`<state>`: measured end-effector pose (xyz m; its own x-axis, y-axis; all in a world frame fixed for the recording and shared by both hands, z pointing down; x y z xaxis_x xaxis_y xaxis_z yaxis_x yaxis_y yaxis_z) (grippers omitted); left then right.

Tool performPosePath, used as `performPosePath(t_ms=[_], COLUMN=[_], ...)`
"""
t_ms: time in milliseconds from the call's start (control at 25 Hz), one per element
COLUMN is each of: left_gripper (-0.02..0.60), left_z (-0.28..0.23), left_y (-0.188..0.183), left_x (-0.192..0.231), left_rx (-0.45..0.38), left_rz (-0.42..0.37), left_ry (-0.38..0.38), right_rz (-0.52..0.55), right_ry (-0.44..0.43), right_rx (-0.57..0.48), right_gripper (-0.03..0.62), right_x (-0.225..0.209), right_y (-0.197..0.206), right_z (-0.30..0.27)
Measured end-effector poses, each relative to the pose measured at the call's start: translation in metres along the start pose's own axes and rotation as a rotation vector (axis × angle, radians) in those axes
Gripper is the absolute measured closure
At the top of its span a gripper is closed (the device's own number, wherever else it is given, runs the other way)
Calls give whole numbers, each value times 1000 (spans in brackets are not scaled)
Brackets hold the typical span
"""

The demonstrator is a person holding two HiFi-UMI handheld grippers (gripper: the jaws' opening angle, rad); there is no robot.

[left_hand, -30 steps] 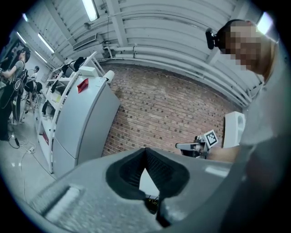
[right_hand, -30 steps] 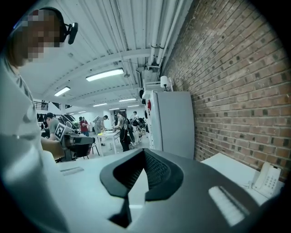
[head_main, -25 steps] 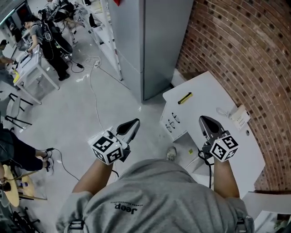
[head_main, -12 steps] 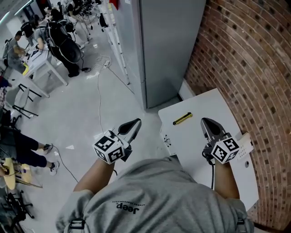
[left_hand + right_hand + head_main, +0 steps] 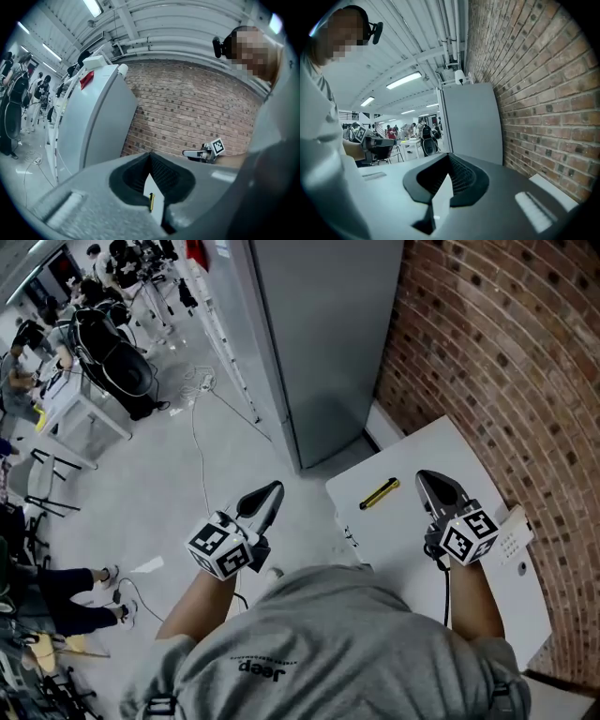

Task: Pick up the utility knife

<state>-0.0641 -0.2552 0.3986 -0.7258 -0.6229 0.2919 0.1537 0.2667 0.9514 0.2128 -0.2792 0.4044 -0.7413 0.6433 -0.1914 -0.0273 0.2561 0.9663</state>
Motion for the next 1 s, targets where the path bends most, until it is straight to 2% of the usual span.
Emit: performPosePath(t_ms=[80,280,520,600,640,680,800,1000], left_gripper=[583,583,584,583,584,584,584,583], left_z=[-2,-6,-14,-16,-17,-18,-22,-33], left_y=[-6,-25,-28,-27,-26,-25,-22,-9], left_x=[16,40,45,46,46,47,50,55], left_rx=[6,5,-11,-12,-11,-10,-3,31], left_rz=[-12,-30,-16,-14,-15,-15,-11,0], left_ry=[37,95,113,111,109,107,100,97], right_rz=[8,35,75,80,85,94,152,307], right_ry=[41,80,83,63,45,26,-19,-115], right_rx=[-18,-29,-11,-2,6,18,79,244], right_gripper=[585,585,585,575,502,457,430,408], right_x=[7,26,24,23,23,24,22,18], right_y=[-7,-17,-24,-23,-22,-22,-16,1], right_z=[-6,-20,-27,-28,-30,-31,-37,-48])
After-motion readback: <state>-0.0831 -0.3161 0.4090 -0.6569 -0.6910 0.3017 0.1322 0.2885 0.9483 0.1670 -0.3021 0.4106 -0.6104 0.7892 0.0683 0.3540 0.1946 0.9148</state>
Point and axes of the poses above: the fingertips, and each gripper's own axes: z backward along the fingers, x to its left, y out of its underside, the point moved 1 cm from there along z, backward along the fingers, and after that the axes turned 5 degrees about -y, right-handed, at the moved point
